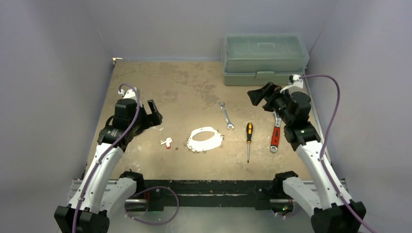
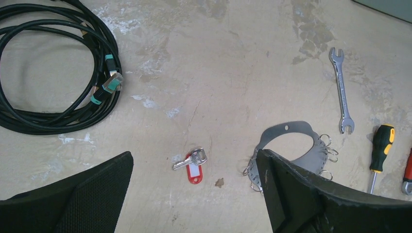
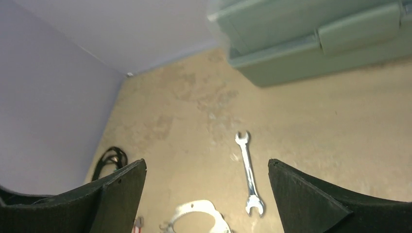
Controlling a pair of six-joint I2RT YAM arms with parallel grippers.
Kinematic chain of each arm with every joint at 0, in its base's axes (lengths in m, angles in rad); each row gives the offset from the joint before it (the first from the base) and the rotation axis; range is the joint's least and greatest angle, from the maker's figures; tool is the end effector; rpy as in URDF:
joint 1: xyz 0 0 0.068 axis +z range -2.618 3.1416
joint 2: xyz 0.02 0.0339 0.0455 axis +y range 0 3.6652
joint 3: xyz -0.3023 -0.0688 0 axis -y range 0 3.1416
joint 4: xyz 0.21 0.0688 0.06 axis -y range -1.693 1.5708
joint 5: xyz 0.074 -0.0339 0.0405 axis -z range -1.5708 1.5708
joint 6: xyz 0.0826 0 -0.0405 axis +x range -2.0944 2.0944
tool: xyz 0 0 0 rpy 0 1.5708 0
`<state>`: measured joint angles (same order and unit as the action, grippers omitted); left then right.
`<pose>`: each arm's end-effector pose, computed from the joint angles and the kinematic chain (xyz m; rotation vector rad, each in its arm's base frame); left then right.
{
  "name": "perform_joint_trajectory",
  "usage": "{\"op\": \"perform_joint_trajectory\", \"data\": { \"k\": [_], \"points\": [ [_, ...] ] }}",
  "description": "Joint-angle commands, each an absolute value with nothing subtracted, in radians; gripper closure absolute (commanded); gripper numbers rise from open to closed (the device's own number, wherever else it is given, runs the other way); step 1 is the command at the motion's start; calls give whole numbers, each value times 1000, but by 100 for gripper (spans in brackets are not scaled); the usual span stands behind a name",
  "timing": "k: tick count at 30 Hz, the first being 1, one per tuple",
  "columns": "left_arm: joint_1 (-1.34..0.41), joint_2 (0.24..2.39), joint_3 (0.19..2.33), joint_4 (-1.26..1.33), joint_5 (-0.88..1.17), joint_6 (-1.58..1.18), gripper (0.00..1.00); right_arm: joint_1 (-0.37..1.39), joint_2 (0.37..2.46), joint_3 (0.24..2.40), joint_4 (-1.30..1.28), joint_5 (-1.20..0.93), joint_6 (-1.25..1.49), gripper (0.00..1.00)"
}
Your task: Put the keys on the keyring
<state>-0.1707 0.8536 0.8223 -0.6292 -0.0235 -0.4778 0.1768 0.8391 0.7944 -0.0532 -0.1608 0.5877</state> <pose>0.1548 -0.0247 0.2987 -0.3571 2.2227 -0.3259 0.1801 0.0456 0.3738 0.2269 1.7022 0.7072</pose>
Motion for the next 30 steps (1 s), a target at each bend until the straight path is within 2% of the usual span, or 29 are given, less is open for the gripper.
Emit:
{"op": "perform_joint_trajectory", "data": {
  "k": [1, 10, 18, 26, 30],
  "points": [
    [-173, 852, 818, -584, 6, -460, 2, 178, 899, 873, -272, -156, 578, 1],
    [-181, 842, 787, -535, 85, -441, 2, 190, 903, 752, -176, -325, 540, 1],
    [-230, 883, 777, -516, 144, -431, 5, 324, 954, 765, -198, -195, 462, 1],
    [-300, 960, 777, -511, 152, -423, 18, 494, 1078, 806, -194, 17, 459, 1],
    [-367, 959, 770, -502, 154, -424, 19, 551, 1154, 877, -245, 48, 448, 1]
  ]
}}
